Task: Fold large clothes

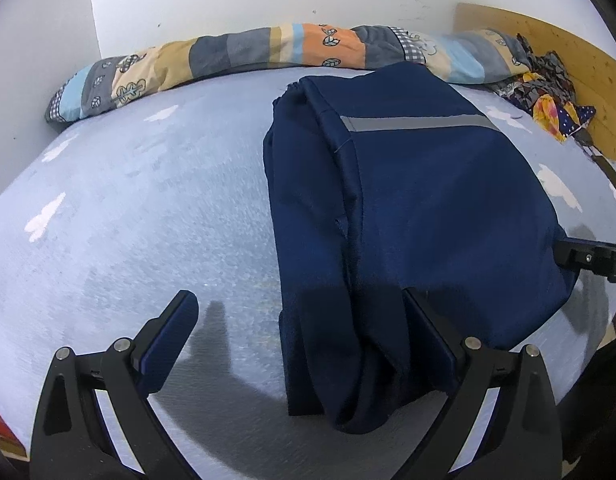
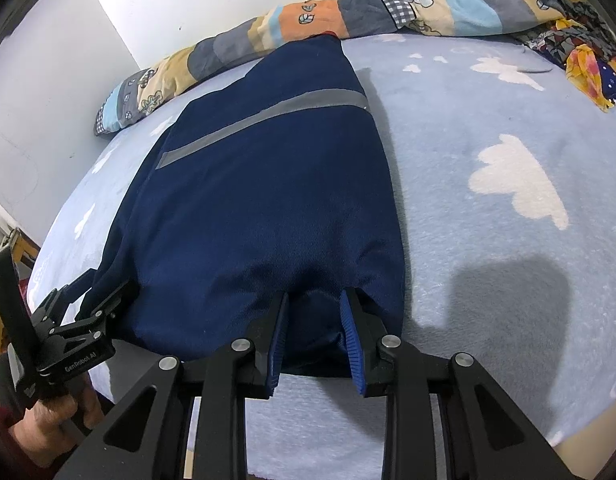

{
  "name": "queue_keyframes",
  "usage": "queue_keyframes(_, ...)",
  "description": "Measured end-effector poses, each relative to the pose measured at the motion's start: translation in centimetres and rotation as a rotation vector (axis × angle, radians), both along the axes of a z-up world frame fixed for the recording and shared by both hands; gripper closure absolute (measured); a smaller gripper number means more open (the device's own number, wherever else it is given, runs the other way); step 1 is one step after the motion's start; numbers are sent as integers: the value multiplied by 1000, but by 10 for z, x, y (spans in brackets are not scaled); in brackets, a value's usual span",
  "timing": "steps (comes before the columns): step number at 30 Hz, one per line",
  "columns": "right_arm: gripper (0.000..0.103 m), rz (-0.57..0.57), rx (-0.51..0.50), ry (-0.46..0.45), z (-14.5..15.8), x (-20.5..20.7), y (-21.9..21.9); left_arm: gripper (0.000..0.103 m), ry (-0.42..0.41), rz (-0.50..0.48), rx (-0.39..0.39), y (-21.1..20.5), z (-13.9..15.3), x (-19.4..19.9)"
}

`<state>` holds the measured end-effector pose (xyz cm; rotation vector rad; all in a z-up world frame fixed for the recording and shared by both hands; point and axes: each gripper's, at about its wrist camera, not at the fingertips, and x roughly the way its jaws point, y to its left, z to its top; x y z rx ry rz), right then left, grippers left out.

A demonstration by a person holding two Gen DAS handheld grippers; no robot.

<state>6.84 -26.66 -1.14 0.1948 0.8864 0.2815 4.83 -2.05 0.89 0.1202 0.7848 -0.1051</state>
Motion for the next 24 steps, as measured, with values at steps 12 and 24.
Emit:
queue_keyframes(12,53,-51,35,-57,17,-21,-6,3,-30,4,38,-1,7,-7)
queue_keyframes(24,44,-129,122,-107,27,-45,-24,3,-72,-10,31,-4,24,-15)
